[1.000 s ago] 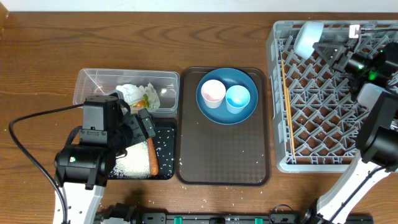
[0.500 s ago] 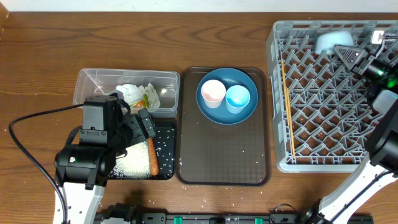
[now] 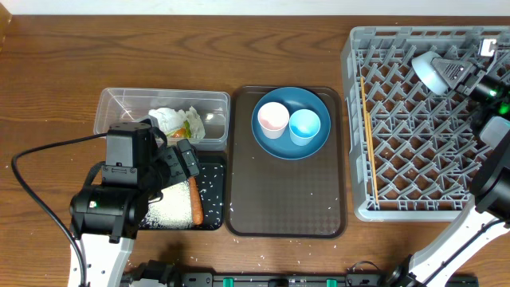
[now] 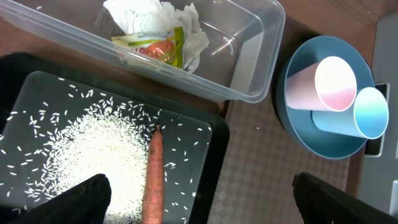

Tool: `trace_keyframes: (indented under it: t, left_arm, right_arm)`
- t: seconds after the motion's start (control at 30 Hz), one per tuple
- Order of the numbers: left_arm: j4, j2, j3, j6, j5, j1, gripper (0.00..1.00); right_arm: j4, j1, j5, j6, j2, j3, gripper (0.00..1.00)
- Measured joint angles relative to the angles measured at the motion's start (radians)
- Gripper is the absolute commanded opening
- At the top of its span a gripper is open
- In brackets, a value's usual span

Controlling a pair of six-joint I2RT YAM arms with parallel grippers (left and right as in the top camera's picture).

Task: Sort waste into correct bins and load items into the dishwasher rack
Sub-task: 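Lower the bowl into the far corner of the dish rack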

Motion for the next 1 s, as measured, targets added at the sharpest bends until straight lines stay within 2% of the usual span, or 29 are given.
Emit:
trace_keyframes:
  t: [0.1,0.3,0.47,0.6,0.7,0.8,1.0]
  left_arm:
    - [0.0,0.0,0.0,0.0,0.0,0.0,0.96]
    - [0.0,0.0,0.0,0.0,0.0,0.0,0.96]
    - [0.0,0.0,0.0,0.0,0.0,0.0,0.96]
    - [0.0,0.0,0.0,0.0,0.0,0.0,0.96]
    - [0.0,0.0,0.0,0.0,0.0,0.0,0.96]
    - [0.0,0.0,0.0,0.0,0.0,0.0,0.96]
    - [0.0,0.0,0.0,0.0,0.0,0.0,0.96]
  right_arm:
    - [0.139,0.0,-0.005,0.099,0.0,0.003,0.01]
    - [0.149,0.0,-0.011,0.263,0.002,0.079,0.01]
    - [0.077,0.002,0.014,0.397,0.002,0.207,0.02]
    - [-0.096,0.008,0.096,0.426,0.002,0.277,0.02]
    - [-0.286,0.029,0.179,0.367,0.002,0.306,0.02]
    - [-0.527,0.071,0.275,0.234,0.002,0.334,0.01]
    - [-1.202,0.164,0.517,-0.219,0.004,0.458,0.01]
